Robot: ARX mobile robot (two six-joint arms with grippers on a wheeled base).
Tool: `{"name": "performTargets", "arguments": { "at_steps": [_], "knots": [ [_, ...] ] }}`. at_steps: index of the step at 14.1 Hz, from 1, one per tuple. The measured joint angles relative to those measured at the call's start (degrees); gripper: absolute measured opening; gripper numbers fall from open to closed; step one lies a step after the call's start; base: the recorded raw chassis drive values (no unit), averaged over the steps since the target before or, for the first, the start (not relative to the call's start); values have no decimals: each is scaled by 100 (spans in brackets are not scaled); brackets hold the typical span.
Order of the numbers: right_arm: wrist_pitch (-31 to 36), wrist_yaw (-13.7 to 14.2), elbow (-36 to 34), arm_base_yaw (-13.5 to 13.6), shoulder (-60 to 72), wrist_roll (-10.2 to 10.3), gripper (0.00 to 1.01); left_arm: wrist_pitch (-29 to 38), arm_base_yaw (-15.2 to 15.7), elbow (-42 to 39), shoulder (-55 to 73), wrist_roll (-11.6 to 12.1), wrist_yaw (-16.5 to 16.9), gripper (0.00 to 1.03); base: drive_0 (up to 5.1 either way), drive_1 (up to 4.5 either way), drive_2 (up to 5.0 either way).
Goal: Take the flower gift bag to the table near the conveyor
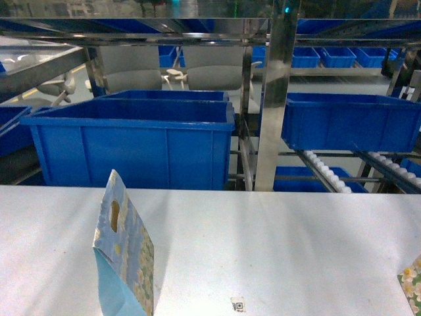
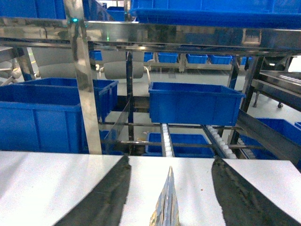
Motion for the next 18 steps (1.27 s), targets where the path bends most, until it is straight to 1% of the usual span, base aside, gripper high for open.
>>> {"name": "performTargets", "arguments": {
  "at_steps": [1, 2, 4, 5, 6, 9, 10, 11, 12, 14, 15, 18],
  "knots": [
    [-9, -11, -179, 0, -70, -2, 44, 63, -2, -260, -190, -83, 793, 61, 0, 0, 0],
    [35, -2, -243, 0, -157, -4, 29, 83, -68, -461, -260, -101, 990, 47, 0, 0, 0],
    [76, -4, -367, 0, -260, -4, 3, 129, -26, -743, -533, -105, 977, 21, 0, 0, 0],
    [81, -4, -446, 0, -315, -28, 2, 146, -26, -839, -660, -105, 977, 7, 0, 0, 0],
    [87, -4, -498, 0, -339, -28, 2, 120, -26, -968, -758, -122, 979, 2, 0, 0, 0],
    [118, -4, -599, 0, -444, -28, 2, 74, -26, -1202, -1075, -125, 981, 2, 0, 0, 0],
    [160, -4, -756, 0, -638, -31, 2, -166, -26, -1235, -1235, -125, 981, 2, 0, 0, 0],
    [101, -4, -791, 0, -632, -35, 2, -717, -26, -1320, -1751, -131, 984, 2, 0, 0, 0],
    [164, -4, -791, 0, -660, -37, 2, -656, -26, -1362, -1989, -133, 973, 2, 0, 0, 0],
    [129, -4, -791, 0, -660, -35, 2, -695, -26, -1377, -1996, -133, 977, 2, 0, 0, 0],
    [129, -7, -791, 0, -660, -37, 2, -638, -26, -1547, -2177, -136, 979, 2, 0, 0, 0],
    [129, -7, -791, 0, -660, -39, 2, -695, -26, -1563, -2175, -136, 981, 2, 0, 0, 0]
  ]
}}
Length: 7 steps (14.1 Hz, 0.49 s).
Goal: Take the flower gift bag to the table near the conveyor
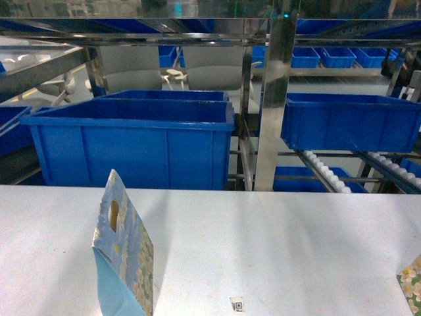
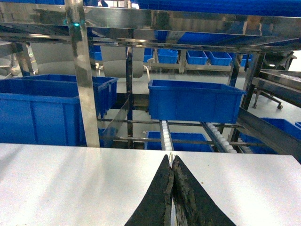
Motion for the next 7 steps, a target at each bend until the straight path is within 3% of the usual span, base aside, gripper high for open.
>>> {"name": "performTargets", "arguments": {
  "at_steps": [3, 4, 7],
  "knots": [
    [0, 0, 0, 0, 0, 0, 2, 20, 0, 0, 0, 0, -2, 2, 0, 0, 0],
    [-2, 2, 0, 0, 0, -4, 8, 20, 0, 0, 0, -2, -2, 5, 0, 0, 0],
    [-2, 2, 0, 0, 0, -4, 50, 17, 0, 0, 0, -2, -2, 46, 0, 0, 0]
  ]
}}
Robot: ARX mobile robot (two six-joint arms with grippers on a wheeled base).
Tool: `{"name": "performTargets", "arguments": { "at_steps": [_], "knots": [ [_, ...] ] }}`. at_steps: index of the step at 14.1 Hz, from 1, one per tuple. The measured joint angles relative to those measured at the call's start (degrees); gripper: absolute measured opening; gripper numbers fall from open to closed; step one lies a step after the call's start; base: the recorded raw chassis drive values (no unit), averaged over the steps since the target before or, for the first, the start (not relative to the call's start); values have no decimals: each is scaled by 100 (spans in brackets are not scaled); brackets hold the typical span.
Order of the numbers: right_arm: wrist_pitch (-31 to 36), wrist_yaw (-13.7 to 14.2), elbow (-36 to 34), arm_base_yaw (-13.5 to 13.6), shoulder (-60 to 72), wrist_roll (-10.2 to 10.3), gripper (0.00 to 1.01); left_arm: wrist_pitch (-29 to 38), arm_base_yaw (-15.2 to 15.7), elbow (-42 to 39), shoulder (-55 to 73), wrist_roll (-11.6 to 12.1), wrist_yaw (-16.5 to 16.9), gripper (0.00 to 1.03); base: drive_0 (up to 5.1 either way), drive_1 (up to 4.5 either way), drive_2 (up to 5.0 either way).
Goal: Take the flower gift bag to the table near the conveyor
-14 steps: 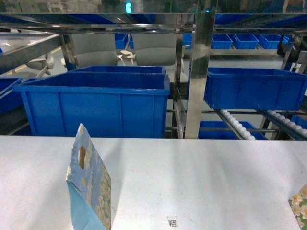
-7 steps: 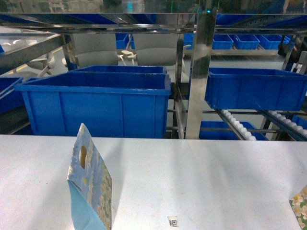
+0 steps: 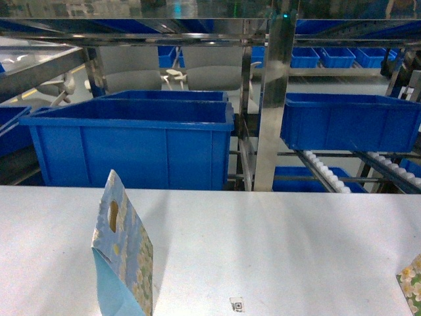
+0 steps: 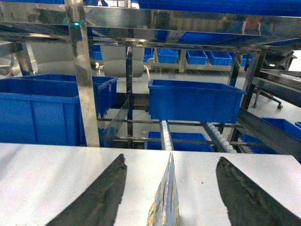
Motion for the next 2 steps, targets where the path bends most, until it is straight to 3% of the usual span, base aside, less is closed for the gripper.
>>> {"name": "performTargets", "arguments": {
  "at_steps": [2],
  "knots": [
    [0, 0, 0, 0, 0, 2, 76, 0, 0, 0, 0, 0, 0, 72, 0, 0, 0]
  ]
}}
